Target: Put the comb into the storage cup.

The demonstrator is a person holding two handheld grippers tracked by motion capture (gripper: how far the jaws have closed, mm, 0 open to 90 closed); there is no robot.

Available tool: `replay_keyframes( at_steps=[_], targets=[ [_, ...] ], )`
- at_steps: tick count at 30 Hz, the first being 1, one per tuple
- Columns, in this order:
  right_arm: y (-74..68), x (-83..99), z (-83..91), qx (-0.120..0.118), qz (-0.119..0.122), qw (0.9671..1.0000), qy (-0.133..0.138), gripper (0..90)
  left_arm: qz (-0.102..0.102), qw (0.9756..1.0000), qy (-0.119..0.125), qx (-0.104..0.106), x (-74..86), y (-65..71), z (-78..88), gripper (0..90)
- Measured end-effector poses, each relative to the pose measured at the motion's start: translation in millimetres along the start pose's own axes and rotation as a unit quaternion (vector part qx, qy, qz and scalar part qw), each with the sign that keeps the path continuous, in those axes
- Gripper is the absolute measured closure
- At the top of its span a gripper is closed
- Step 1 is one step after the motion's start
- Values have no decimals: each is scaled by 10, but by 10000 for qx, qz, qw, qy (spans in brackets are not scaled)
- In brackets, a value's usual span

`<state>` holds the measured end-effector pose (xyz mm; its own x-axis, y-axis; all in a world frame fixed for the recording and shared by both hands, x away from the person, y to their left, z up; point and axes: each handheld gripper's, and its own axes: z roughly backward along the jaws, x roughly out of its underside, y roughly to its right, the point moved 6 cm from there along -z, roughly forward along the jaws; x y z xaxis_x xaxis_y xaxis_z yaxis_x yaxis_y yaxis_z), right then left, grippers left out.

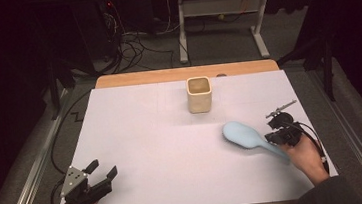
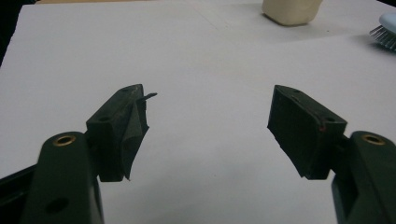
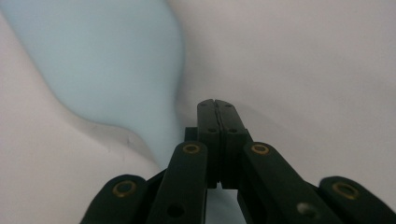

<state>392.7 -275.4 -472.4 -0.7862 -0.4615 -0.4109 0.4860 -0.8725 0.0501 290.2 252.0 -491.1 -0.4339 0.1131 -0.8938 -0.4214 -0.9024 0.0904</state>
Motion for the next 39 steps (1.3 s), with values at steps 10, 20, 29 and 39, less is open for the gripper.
replay_keyframes(
  at_steps=[10,20,29,39],
  targets=[
    [-114,66,59,-53,131,9998,114,900,-6,10000,-5,-1,0,1,6,289],
    [-141,137,59,-130,109,9998,105,900,9,10000,12,-2,0,6,8,289],
    [-236,196,66,-231,185,9995,146,900,11,10000,-4,5,1,5,5,289],
    [-308,235,124,-318,178,9990,247,900,35,10000,22,3,-1,4,3,289]
  ],
)
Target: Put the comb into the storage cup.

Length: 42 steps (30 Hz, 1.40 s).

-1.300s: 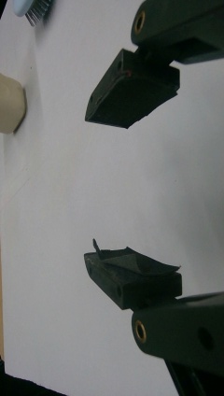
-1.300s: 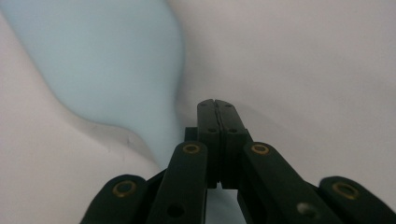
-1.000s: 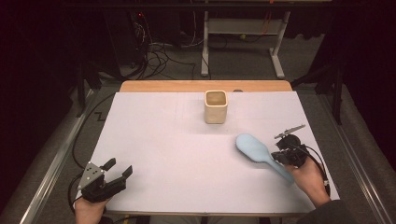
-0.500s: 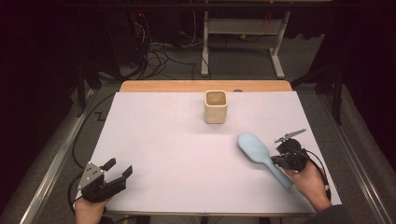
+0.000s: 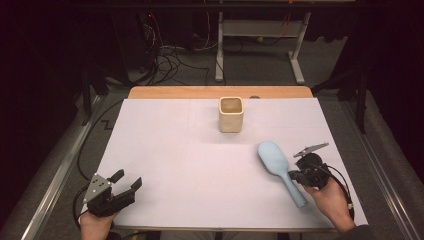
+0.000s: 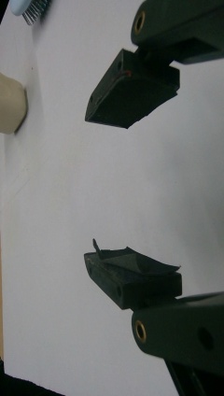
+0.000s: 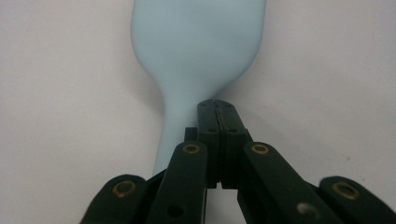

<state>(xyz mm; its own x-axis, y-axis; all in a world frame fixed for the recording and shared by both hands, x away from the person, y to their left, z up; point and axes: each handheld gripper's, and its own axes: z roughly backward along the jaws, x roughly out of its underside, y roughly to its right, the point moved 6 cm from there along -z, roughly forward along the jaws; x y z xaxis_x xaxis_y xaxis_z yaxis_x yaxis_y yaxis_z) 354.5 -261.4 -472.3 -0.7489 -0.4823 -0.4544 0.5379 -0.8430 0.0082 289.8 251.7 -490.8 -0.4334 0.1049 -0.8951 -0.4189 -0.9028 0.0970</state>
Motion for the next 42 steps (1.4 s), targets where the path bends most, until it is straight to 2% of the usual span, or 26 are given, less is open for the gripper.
replay_keyframes(
  at_steps=[7,9,11,13,14,17,18,20,32,35,42],
  targets=[
    [3,7,20,-7,-54,9999,92,878,2,10000,-4,-3,0,-4,1,289],
    [17,-3,47,-32,-163,9997,157,813,7,10000,-2,-9,0,-4,3,289],
    [17,-9,57,-61,-200,9996,198,796,17,10000,5,-9,0,-3,2,289],
    [-2,-19,80,-157,-273,9992,251,715,14,10000,7,-11,0,-4,4,289],
    [-2,-19,80,-157,-273,9992,251,715,17,10000,8,-11,-1,-5,4,289],
    [-32,-25,83,-194,-279,9991,260,645,14,10000,10,-10,-1,-4,6,289],
    [-58,-28,70,-168,-250,9993,226,601,11,10000,9,-11,0,-4,6,289],
    [-80,-29,52,-147,-242,9995,160,570,11,10000,10,-9,-1,-3,6,289],
    [-175,-34,-118,-2,-70,9998,-182,535,6,10000,22,-5,-1,-2,8,289],
    [-193,-40,-156,103,-9,9996,-275,536,2,10000,28,-1,-2,-2,8,289],
    [-198,-34,-208,118,-39,9993,-356,574,-3,10000,42,16,-6,5,11,289]
  ],
)
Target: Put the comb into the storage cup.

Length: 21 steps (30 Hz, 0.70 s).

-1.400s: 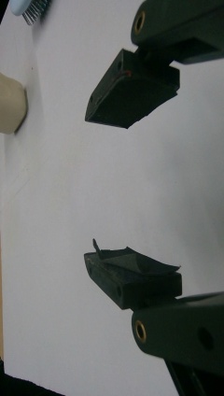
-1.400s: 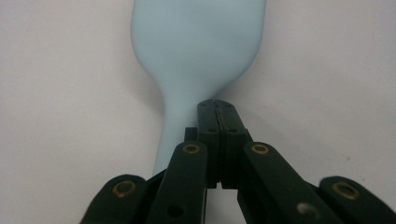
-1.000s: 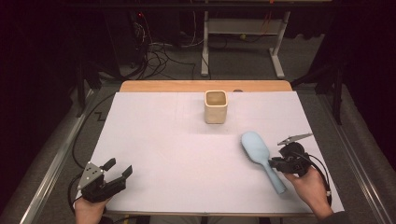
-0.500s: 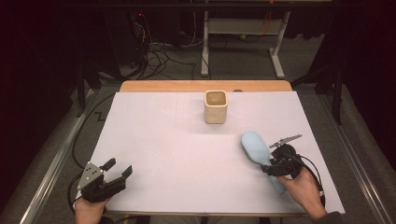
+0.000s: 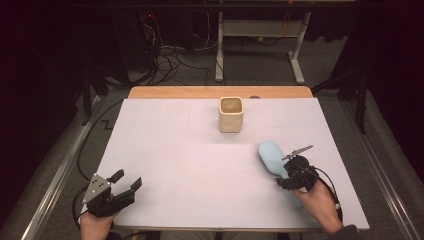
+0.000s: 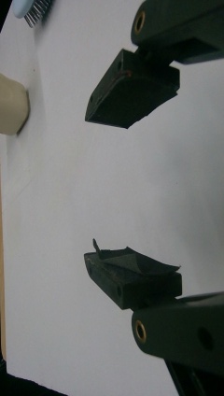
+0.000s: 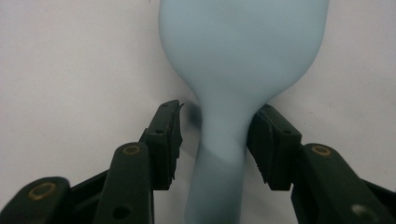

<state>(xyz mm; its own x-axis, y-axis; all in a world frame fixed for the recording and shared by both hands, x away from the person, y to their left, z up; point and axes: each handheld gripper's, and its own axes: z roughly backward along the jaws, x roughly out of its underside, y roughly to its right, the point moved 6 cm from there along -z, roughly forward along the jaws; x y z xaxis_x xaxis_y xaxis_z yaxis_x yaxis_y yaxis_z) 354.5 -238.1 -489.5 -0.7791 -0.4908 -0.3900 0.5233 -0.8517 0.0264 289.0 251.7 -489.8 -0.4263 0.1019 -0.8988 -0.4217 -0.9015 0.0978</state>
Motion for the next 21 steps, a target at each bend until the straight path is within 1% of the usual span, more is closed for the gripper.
replay_keyframes(
  at_steps=[3,6,7,9,11,13,17,18,21],
  targets=[
    [5,2,-33,45,13,10000,0,604,9,10000,16,-2,-2,2,0,289],
    [6,2,-31,80,24,10000,-25,613,9,10000,16,0,-3,3,0,289],
    [3,-1,-32,101,22,9999,-30,632,-6,10000,13,-3,-3,4,2,289],
    [8,-4,-33,96,39,9999,-28,646,-3,10000,16,-4,-3,4,3,289],
    [20,-8,-34,58,1,10000,-53,663,-2,10000,17,-7,-3,4,4,289],
    [35,-11,-34,68,4,10000,-57,694,-2,10000,19,-8,-4,3,4,290],
    [38,-13,-36,73,63,9999,-46,701,-5,10000,15,-9,-3,4,4,290],
    [38,-16,-33,63,72,9999,-100,703,-7,10000,17,-11,-3,3,5,290],
    [37,-19,-32,71,90,9998,-136,704,-8,10000,19,-8,-3,3,5,290]
  ],
)
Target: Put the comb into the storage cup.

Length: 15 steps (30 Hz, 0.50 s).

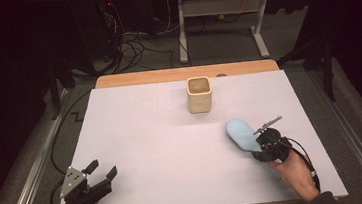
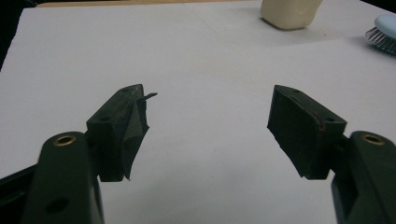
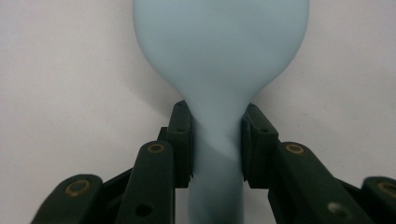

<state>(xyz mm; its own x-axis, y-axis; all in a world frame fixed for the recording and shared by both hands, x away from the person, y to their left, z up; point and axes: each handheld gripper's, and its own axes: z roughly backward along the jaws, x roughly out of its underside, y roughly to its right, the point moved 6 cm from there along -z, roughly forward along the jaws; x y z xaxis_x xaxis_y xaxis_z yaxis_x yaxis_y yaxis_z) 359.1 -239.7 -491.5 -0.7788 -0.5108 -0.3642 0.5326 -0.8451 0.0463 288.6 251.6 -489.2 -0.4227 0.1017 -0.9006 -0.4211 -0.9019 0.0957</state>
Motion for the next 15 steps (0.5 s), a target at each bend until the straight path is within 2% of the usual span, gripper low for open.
replay_keyframes(
  at_steps=[3,15],
  targets=[
    [-3,0,-1,15,55,10000,30,705,0,10000,-1,2,0,0,2,290],
    [19,33,17,-166,-48,9993,345,707,-10,10000,-6,-14,1,1,-1,290]
  ],
)
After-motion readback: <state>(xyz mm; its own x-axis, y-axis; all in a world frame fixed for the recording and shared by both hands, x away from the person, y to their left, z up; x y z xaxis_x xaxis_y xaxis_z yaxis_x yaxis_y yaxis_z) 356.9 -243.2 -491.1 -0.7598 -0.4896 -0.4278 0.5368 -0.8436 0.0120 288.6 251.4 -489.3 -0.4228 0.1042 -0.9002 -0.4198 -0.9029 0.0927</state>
